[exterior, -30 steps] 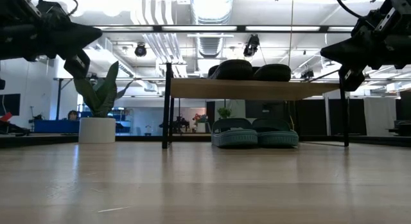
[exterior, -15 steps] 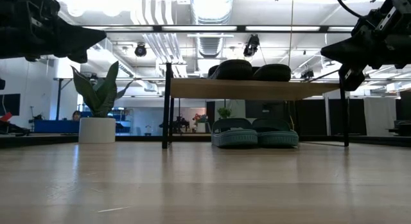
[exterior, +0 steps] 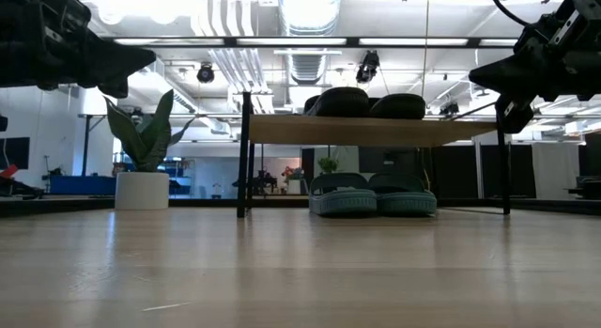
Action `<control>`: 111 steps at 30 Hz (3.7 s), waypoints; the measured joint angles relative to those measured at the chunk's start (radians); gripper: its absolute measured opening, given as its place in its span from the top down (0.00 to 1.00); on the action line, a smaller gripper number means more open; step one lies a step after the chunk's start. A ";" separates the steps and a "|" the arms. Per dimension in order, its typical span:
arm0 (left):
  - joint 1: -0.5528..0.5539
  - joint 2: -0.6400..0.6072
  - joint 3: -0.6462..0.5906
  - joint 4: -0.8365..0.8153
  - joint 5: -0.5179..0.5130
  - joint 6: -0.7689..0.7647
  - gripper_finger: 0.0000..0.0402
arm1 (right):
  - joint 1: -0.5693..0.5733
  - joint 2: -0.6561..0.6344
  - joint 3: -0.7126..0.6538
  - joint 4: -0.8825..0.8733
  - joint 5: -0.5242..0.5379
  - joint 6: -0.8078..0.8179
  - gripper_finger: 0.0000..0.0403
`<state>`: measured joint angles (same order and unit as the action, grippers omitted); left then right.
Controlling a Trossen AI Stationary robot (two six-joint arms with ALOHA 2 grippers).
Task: Pick and place slides into the shelf
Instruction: Return to Home Position
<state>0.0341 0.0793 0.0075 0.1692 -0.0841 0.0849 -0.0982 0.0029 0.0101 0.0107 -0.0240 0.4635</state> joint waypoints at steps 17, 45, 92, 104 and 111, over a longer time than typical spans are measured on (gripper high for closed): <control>0.000 0.005 0.000 0.005 0.000 0.000 1.00 | 0.000 0.000 0.000 0.024 0.052 -0.463 0.98; 0.000 0.005 0.000 0.005 0.001 0.000 1.00 | 0.000 0.000 0.000 0.024 0.053 -0.340 0.98; 0.000 0.012 0.000 0.005 0.001 0.001 1.00 | -0.001 0.007 0.000 0.023 0.052 -0.340 0.98; 0.000 0.012 0.000 0.005 0.001 0.000 1.00 | -0.001 0.007 0.000 0.023 0.052 -0.340 0.98; 0.000 0.012 0.000 0.006 0.001 0.001 1.00 | -0.001 0.007 0.000 0.023 0.052 -0.340 0.98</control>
<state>0.0341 0.0910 0.0078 0.1748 -0.0834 0.0855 -0.0990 0.0097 0.0101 0.0338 0.0280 0.1234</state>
